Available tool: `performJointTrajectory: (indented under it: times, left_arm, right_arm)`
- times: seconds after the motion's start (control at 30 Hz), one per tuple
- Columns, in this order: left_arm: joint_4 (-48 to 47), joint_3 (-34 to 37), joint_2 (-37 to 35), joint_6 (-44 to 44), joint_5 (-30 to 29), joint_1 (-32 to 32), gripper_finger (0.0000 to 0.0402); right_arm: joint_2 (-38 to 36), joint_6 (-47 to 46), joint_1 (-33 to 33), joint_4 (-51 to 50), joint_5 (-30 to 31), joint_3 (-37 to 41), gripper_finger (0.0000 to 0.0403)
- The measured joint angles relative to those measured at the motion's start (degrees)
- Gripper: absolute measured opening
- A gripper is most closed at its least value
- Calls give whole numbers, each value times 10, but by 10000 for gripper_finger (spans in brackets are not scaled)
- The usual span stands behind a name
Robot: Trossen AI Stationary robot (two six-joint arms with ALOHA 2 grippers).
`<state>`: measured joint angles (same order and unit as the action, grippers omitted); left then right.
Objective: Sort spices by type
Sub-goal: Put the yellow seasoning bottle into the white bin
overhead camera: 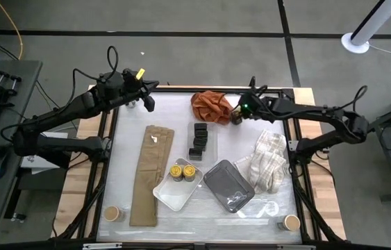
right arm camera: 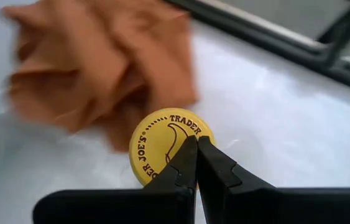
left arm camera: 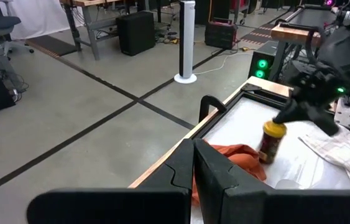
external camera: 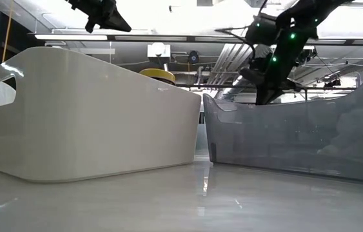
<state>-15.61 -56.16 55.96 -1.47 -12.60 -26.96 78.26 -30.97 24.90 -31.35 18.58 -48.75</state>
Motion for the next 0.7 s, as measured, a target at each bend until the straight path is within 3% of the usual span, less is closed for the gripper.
performJointTrajectory:
  times: [0.37,0.53,0.7]
  left_arm:
    - [0,0,0,-15,0,0,0]
    - [0,0,0,-15,0,0,0]
    - [0,0,0,-14,0,0,0]
  right_arm:
    - [-19,15,-93,-28,-92,-1,0]
    - [-77,14,-116,-96,-143,2,0]
    - [-146,14,-123,-144,-147,5,0]
